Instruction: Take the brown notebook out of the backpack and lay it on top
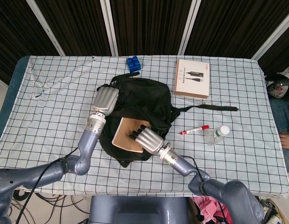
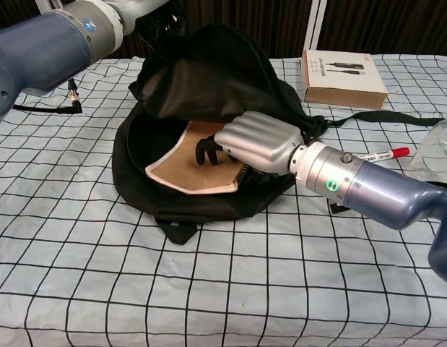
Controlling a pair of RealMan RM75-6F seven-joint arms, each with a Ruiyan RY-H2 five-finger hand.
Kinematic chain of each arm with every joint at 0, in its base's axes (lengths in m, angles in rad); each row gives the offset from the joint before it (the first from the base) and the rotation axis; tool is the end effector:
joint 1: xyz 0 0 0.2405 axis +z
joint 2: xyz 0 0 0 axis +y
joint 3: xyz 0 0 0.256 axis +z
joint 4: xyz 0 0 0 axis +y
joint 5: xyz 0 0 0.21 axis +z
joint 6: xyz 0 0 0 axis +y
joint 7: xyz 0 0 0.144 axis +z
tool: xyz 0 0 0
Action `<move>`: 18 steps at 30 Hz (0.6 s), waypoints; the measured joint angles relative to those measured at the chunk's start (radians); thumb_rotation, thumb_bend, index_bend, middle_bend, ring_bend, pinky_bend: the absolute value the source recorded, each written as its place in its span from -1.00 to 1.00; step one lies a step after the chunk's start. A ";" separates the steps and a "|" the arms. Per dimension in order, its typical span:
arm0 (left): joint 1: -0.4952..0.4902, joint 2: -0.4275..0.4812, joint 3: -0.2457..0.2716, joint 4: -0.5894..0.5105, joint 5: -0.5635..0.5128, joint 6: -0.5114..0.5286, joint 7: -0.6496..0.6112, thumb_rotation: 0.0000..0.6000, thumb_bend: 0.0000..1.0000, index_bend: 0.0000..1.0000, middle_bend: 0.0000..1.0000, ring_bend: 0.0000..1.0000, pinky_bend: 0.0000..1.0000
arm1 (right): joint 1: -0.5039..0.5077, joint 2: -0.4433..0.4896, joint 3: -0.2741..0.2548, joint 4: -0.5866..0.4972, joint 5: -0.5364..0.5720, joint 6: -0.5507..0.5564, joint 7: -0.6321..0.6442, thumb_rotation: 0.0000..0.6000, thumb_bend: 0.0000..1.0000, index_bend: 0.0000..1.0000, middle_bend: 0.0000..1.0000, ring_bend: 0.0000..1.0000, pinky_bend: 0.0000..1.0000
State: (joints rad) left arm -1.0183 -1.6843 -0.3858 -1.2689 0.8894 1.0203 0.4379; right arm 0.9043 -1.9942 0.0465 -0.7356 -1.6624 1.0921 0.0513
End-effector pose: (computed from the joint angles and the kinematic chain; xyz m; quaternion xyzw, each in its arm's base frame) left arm -0.0495 0.4275 -0.0004 -0.6721 -0.3446 -0.4550 0.4717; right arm -0.1006 -0.3481 -0.1170 0.8249 -0.1673 0.4437 0.3078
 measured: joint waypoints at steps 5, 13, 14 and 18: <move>0.000 0.005 -0.001 -0.005 -0.009 0.000 0.006 1.00 -0.23 0.33 0.39 0.02 -0.18 | -0.008 -0.002 0.009 -0.006 0.019 0.000 0.036 1.00 -0.05 -0.02 -0.01 0.08 -0.16; 0.002 0.011 0.003 -0.012 -0.017 -0.005 0.008 1.00 -0.23 0.33 0.39 0.02 -0.18 | -0.022 0.000 0.020 -0.011 0.015 0.073 0.100 1.00 0.00 0.30 0.18 0.24 -0.04; 0.002 0.013 0.003 -0.014 -0.019 -0.005 0.008 1.00 -0.23 0.33 0.39 0.02 -0.18 | -0.024 0.003 0.021 -0.013 0.016 0.077 0.103 1.00 0.00 0.31 0.19 0.24 -0.04; 0.004 0.019 0.001 -0.025 -0.024 -0.008 0.002 1.00 -0.23 0.33 0.39 0.01 -0.18 | -0.032 0.014 0.025 -0.026 0.017 0.099 0.112 1.00 0.03 0.35 0.23 0.28 0.00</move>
State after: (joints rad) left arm -1.0143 -1.6653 -0.3852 -1.2939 0.8651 1.0123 0.4404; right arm 0.8722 -1.9798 0.0719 -0.7618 -1.6458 1.1913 0.1636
